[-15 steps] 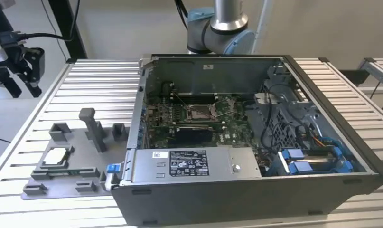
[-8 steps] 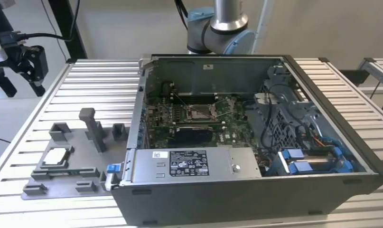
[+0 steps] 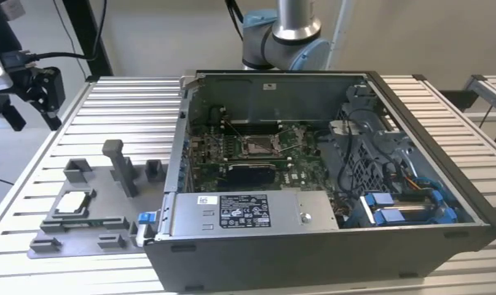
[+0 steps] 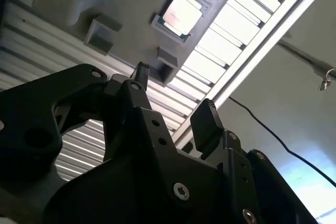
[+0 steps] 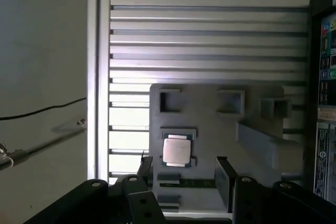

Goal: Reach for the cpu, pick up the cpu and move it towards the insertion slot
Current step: 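Pick up the cpu and move it towards the insertion slot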

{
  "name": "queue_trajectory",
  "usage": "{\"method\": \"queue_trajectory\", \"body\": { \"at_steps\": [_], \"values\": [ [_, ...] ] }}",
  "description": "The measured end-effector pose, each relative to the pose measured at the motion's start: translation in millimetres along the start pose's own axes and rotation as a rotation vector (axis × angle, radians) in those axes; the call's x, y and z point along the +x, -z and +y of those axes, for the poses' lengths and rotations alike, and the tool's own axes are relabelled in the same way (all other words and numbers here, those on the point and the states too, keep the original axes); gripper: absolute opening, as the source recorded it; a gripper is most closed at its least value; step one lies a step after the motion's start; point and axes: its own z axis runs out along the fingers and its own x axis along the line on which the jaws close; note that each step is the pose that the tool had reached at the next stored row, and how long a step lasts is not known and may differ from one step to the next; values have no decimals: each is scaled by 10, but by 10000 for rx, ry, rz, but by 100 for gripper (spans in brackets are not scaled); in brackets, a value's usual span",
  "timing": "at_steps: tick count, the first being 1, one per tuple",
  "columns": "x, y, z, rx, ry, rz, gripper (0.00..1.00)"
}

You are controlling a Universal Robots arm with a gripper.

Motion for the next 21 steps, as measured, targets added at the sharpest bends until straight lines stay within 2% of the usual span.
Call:
{"method": "queue_trajectory", "body": {
  "at_steps": [21],
  "values": [
    [-44, -380, -19, 0, -63, -2, 100]
  ]
}}
